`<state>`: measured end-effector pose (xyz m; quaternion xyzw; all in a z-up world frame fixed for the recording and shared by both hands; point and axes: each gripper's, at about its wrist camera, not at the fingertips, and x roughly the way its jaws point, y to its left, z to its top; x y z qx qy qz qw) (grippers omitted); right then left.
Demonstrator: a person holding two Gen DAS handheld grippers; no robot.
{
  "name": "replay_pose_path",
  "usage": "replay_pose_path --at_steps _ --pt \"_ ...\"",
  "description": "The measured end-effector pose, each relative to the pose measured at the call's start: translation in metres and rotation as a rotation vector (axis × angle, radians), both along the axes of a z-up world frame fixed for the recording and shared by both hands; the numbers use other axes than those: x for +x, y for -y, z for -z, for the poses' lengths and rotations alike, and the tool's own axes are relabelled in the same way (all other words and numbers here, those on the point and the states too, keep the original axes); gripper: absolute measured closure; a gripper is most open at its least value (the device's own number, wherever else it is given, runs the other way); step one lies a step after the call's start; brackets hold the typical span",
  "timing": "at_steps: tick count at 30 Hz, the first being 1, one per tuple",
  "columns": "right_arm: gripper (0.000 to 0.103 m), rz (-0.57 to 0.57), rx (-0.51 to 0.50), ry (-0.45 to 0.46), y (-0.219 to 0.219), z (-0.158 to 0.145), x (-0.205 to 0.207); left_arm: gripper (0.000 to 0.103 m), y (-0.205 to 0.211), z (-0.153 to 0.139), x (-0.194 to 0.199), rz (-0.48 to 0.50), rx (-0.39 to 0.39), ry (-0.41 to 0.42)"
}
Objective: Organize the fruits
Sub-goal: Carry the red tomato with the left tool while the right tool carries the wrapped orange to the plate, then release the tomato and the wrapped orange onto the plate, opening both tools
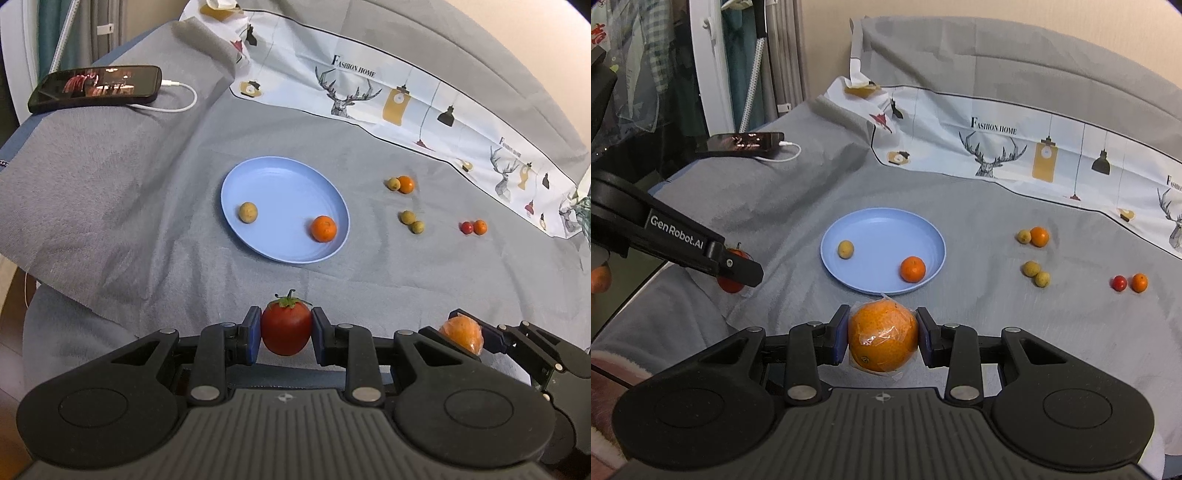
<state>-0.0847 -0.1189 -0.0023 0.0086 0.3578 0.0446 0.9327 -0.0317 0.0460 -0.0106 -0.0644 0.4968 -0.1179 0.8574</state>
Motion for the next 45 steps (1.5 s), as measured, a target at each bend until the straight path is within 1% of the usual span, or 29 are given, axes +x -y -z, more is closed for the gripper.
replay_pose_path --at_steps 6,14,19,25,27,29,32,39,40,41,42,43,44,45 --pt "0.064 0.012 0.002 -0.023 0.004 0.007 0.021 0.072 -0.002 0.001 0.027 -0.021 0.011 0.001" --pt "0.064 0.022 0.025 -0.065 0.012 0.027 0.067 0.072 0.009 0.010 0.079 -0.028 0.048 0.005" --pt "0.064 0.015 0.032 -0.088 0.015 0.042 0.101 0.072 0.024 0.025 0.120 -0.024 0.053 -0.014" --pt "0.064 0.007 0.031 -0.101 0.016 0.060 0.143 0.072 0.043 0.050 0.160 0.005 0.084 -0.016" --pt "0.064 -0.002 0.017 -0.102 0.016 0.067 0.156 0.072 0.049 0.059 0.171 0.007 0.112 -0.011" --pt "0.064 -0.007 0.009 -0.104 0.016 0.074 0.168 0.072 0.053 0.068 0.181 0.008 0.131 -0.013" --pt "0.064 -0.011 0.009 -0.111 0.017 0.082 0.183 0.072 0.055 0.078 0.193 0.009 0.138 -0.026" --pt "0.064 -0.033 0.001 -0.114 0.018 0.097 0.203 0.071 0.055 0.094 0.213 0.017 0.159 -0.040" --pt "0.064 -0.040 0.005 -0.112 0.018 0.099 0.207 0.068 0.055 0.095 0.215 0.020 0.165 -0.032" --pt "0.064 -0.043 0.008 -0.109 0.018 0.099 0.210 0.053 0.056 0.094 0.216 0.029 0.168 -0.023" --pt "0.063 -0.047 0.013 -0.108 0.017 0.099 0.212 0.029 0.056 0.093 0.217 0.036 0.171 -0.014" --pt "0.063 -0.056 0.023 -0.106 0.017 0.100 0.215 0.017 0.056 0.090 0.217 0.035 0.175 -0.002" --pt "0.059 -0.068 0.035 -0.106 0.017 0.099 0.217 0.004 0.055 0.085 0.215 0.027 0.177 0.022" --pt "0.045 -0.069 0.038 -0.106 0.017 0.098 0.219 0.001 0.054 0.079 0.212 0.028 0.165 0.045"
